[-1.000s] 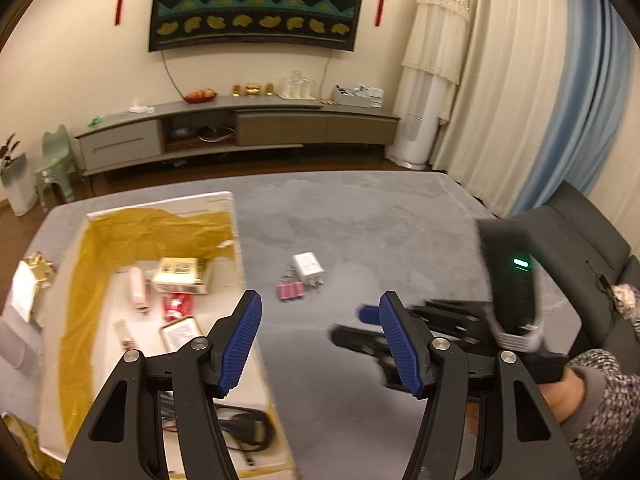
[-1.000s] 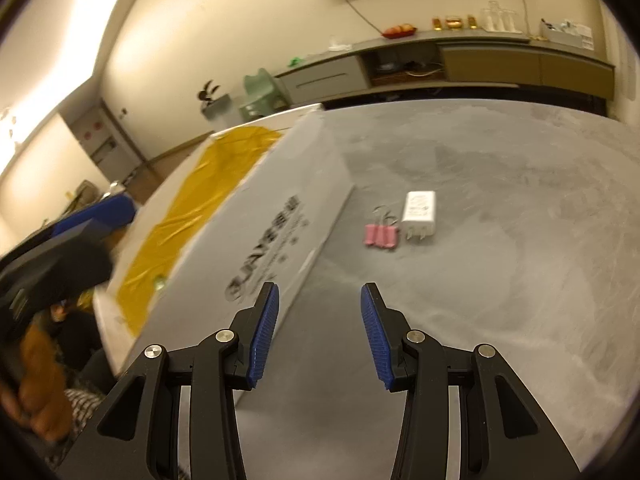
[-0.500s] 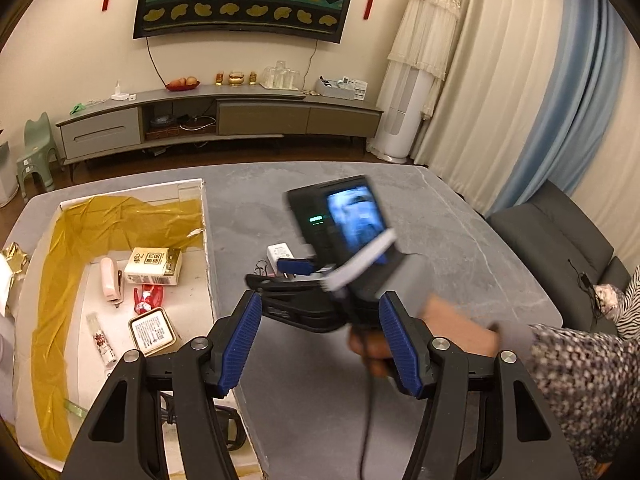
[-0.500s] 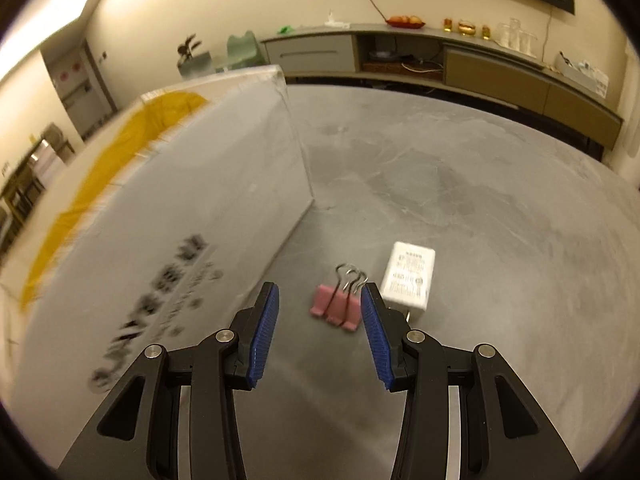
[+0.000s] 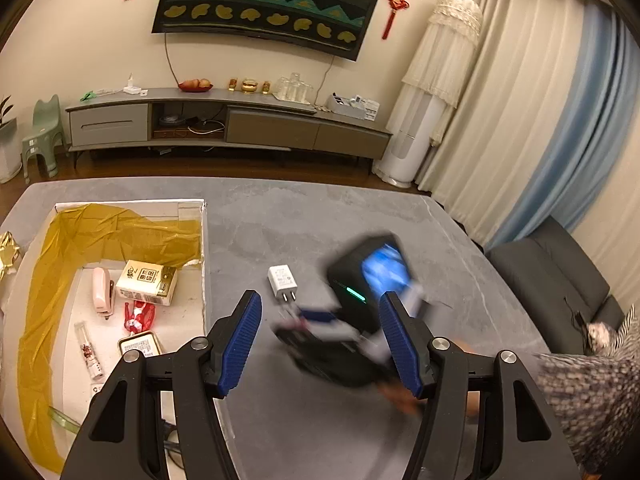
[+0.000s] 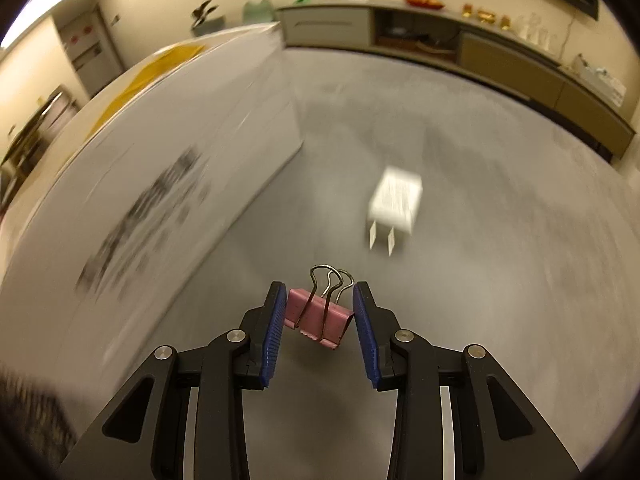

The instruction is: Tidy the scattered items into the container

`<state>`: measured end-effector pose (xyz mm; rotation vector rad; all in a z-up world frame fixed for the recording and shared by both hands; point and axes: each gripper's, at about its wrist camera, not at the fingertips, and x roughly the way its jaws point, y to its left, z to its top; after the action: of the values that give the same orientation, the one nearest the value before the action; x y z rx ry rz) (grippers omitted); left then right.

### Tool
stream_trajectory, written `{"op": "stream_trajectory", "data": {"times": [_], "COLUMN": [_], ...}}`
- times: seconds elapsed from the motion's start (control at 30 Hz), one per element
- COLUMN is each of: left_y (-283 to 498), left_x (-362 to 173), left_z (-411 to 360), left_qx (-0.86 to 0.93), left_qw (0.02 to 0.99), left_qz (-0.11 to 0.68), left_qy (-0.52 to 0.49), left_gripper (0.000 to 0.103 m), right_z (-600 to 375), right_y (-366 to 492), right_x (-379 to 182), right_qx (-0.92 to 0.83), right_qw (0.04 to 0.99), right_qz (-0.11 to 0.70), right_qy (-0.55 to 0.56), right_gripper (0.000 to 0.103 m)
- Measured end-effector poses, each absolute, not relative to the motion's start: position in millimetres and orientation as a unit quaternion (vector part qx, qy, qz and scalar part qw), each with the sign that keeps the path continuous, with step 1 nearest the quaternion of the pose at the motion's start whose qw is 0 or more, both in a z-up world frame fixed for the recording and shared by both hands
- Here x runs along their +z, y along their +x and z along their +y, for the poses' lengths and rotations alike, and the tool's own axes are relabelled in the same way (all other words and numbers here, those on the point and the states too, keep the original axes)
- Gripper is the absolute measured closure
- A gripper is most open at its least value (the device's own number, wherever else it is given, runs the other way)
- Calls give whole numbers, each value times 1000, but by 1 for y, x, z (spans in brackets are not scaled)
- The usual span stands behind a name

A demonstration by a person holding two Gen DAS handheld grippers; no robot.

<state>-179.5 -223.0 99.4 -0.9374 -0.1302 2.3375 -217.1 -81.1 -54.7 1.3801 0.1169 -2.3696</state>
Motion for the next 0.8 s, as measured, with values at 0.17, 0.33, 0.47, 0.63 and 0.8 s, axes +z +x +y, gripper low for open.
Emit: {"op": "stream_trajectory", "data": {"times": [0.17, 0.33, 0.47, 0.63, 0.8], "left_y": [-187, -193, -199, -210, -212], "left_x": [103, 101, 96, 91, 89], "left_z": [-221, -213, -224, -244, -257], "left_qx": [883, 877, 885, 884, 885], "left_qw": [303, 304, 277, 259, 252], "left_qz": [-78, -100, -125, -147, -150], "left_qy": [-350, -358, -353, -360, -363], "left_gripper": [41, 41, 41, 41, 41], "right_z": [-48, -35, -39, -62, -72], "right_y": [-161, -166, -206, -278, -318], "right_x": [-57, -49, -34, -54, -79], "right_qx": [-831, -844, -860, -867, -866], "right_qw": [191, 170, 152, 113, 84], "right_qz": [47, 37, 0, -1, 4], "right_qy": [520, 507, 487, 486, 493], "right_gripper": [64, 51, 48, 48, 72]}}
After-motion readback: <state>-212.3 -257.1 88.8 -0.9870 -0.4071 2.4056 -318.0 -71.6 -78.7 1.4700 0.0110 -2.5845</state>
